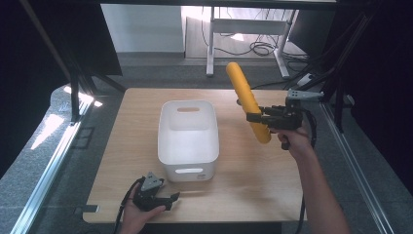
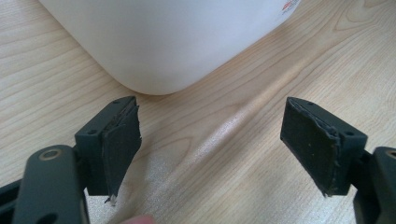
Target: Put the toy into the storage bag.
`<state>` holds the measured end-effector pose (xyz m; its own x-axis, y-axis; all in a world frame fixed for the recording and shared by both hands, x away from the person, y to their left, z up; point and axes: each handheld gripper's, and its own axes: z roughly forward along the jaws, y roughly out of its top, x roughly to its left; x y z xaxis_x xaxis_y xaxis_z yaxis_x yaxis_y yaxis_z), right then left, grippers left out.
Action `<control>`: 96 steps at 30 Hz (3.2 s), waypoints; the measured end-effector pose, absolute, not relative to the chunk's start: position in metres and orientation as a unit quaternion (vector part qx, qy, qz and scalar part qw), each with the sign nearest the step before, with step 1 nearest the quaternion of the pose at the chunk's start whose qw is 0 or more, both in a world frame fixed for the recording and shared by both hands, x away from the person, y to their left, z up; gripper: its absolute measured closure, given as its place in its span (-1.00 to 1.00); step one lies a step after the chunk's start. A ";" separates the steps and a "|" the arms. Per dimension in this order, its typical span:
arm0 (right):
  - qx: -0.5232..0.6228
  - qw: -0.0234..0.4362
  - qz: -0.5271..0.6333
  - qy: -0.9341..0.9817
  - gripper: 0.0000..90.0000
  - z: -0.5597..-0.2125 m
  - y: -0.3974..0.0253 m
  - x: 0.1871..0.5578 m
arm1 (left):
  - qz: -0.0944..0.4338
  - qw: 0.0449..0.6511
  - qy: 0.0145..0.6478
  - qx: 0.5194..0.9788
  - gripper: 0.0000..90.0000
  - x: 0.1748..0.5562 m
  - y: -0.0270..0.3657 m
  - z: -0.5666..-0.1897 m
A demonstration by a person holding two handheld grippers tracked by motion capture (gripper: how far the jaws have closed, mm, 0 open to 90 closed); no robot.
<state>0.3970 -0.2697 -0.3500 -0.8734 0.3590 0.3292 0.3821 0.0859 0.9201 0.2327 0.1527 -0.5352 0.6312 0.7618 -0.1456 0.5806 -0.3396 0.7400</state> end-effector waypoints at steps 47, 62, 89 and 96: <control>-0.183 -0.001 -0.671 -0.719 0.15 -0.310 -0.232 0.370 | 0.112 0.398 0.410 0.813 -0.55 0.232 0.151 -0.536; -0.172 0.001 -0.677 -0.716 0.15 -0.304 -0.223 0.369 | 0.111 0.398 0.409 0.814 -0.55 0.232 0.150 -0.536; -0.139 0.021 -0.676 -0.723 0.15 -0.292 -0.194 0.359 | 0.110 0.397 0.406 0.816 -0.55 0.232 0.150 -0.536; -0.123 0.037 -0.678 -0.724 0.15 -0.292 -0.181 0.354 | 0.111 0.396 0.406 0.816 -0.55 0.232 0.150 -0.535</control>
<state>0.3539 -0.1815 -0.2922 -0.9671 0.1273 0.2201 0.2279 0.0506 0.9724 0.2317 0.1502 -0.5355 0.6451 0.7510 -0.1411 0.5758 -0.3564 0.7358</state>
